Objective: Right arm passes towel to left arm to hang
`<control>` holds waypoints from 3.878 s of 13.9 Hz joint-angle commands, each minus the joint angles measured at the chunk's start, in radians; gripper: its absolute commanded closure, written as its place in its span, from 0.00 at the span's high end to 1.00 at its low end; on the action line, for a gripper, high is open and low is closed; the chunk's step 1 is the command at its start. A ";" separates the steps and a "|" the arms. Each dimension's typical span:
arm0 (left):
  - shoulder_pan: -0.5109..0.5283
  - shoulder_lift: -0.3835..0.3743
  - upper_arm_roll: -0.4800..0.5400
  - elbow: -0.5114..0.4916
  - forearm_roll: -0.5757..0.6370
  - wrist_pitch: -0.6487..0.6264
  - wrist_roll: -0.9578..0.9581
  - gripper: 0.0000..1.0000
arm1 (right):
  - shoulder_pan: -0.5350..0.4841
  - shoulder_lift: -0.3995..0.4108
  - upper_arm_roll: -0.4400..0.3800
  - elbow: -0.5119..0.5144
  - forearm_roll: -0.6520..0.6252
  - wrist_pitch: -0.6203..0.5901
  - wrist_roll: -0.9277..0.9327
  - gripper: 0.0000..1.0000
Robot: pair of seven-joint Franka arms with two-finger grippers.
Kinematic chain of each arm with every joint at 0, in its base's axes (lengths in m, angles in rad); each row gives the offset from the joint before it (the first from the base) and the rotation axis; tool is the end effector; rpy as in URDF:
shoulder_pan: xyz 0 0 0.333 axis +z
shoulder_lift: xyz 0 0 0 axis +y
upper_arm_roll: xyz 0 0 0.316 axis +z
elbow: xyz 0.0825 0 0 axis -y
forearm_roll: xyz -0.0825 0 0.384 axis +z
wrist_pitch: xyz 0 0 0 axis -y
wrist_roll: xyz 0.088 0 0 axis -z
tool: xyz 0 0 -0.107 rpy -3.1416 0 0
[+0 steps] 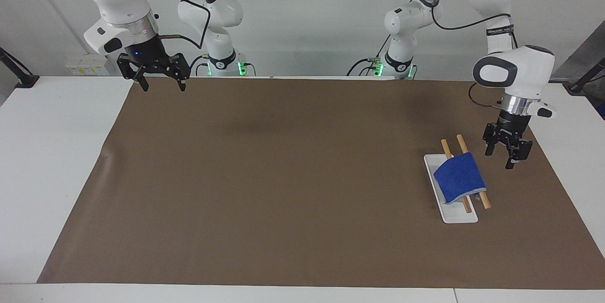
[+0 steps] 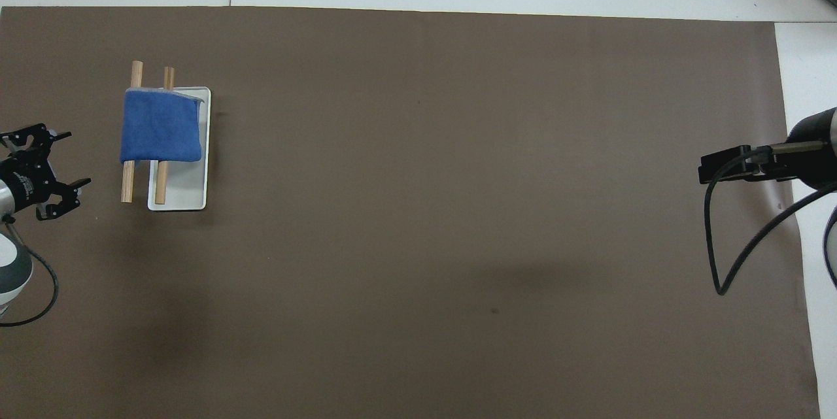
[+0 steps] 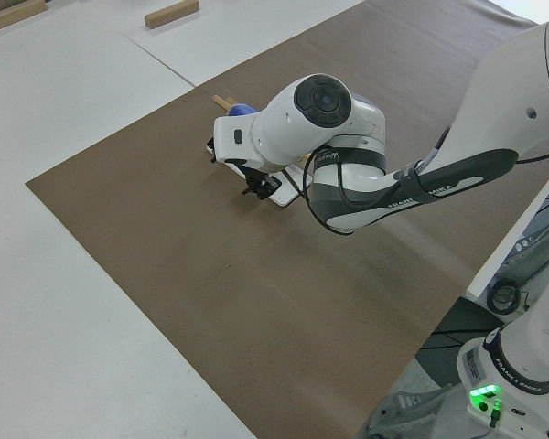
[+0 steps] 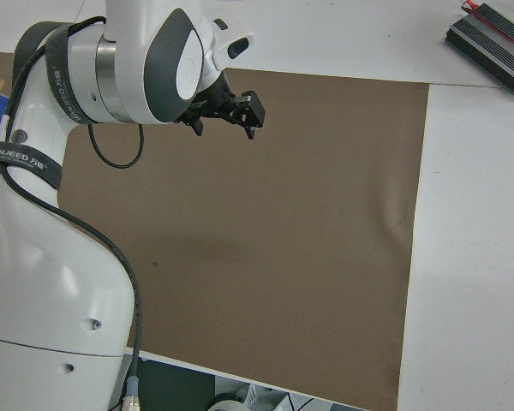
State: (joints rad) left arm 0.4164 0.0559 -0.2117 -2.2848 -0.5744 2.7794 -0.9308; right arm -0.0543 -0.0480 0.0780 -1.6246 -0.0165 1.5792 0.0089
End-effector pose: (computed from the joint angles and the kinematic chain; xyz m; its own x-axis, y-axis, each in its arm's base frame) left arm 0.5367 0.1367 0.3716 -0.0272 0.9905 -0.1348 0.8674 0.0904 0.4894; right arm 0.5399 0.0121 0.6260 0.9999 0.0149 0.0026 0.0148 -0.9997 0.0202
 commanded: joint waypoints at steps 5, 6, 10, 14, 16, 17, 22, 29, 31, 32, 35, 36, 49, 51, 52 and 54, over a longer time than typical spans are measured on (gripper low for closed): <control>0.053 0.018 -0.005 0.198 0.129 -0.348 0.124 0.88 | -0.009 -0.015 -0.009 -0.003 -0.017 -0.031 0.002 1.00; 0.053 0.034 -0.005 0.237 0.163 -0.389 0.125 0.88 | -0.007 -0.015 -0.009 -0.003 -0.026 -0.027 0.009 1.00; 0.030 0.093 -0.008 0.453 0.324 -0.610 0.127 0.88 | -0.009 -0.015 -0.007 -0.003 -0.028 -0.025 0.009 1.00; -0.022 0.105 -0.014 0.620 0.477 -0.820 0.147 0.87 | -0.018 -0.015 -0.009 -0.003 -0.017 -0.033 0.002 1.00; -0.050 0.108 -0.017 0.697 0.505 -0.917 0.200 0.87 | -0.022 -0.015 -0.009 -0.003 -0.013 -0.033 0.003 1.00; -0.060 0.107 -0.020 0.729 0.505 -0.958 0.229 0.87 | -0.022 -0.015 -0.009 -0.003 -0.013 -0.033 0.005 1.00; -0.142 0.101 -0.066 0.789 0.591 -1.052 0.308 0.88 | -0.024 -0.015 -0.009 -0.003 -0.013 -0.036 0.006 1.00; -0.218 0.102 -0.067 0.834 0.677 -1.196 0.510 0.89 | -0.022 -0.015 -0.009 -0.003 -0.011 -0.036 0.006 1.00; -0.217 0.101 -0.067 0.832 0.700 -1.196 0.550 0.90 | -0.022 -0.015 -0.007 -0.003 -0.011 -0.036 0.006 1.00; -0.217 0.096 -0.067 0.829 0.703 -1.193 0.564 0.90 | -0.022 -0.015 -0.009 -0.003 -0.011 -0.036 0.006 1.00; -0.211 0.087 -0.064 0.818 0.703 -1.199 0.601 0.91 | -0.022 -0.015 -0.009 -0.003 -0.011 -0.036 0.006 1.00; -0.209 0.085 -0.064 0.817 0.705 -1.202 0.612 0.92 | -0.022 -0.015 -0.007 -0.003 -0.011 -0.036 0.006 1.00; -0.229 0.068 -0.074 0.811 0.719 -1.140 0.803 1.00 | -0.010 -0.018 -0.001 -0.003 -0.007 -0.077 0.002 1.00; -0.232 0.064 -0.075 0.797 0.717 -1.112 0.803 1.00 | -0.015 -0.018 0.000 -0.003 -0.007 -0.078 0.002 1.00; -0.231 0.061 -0.074 0.792 0.713 -1.107 0.803 1.00 | -0.021 -0.018 -0.001 -0.003 -0.007 -0.079 0.002 1.00; -0.232 0.056 -0.072 0.788 0.702 -1.106 0.802 1.00 | -0.022 -0.018 -0.006 -0.003 -0.005 -0.079 0.002 1.00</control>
State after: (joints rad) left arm 0.1911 0.1317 -0.2942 -1.4748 0.1321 1.6537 -0.1413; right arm -0.0639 -0.0552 0.0693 -1.6246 -0.0275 1.5123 0.0106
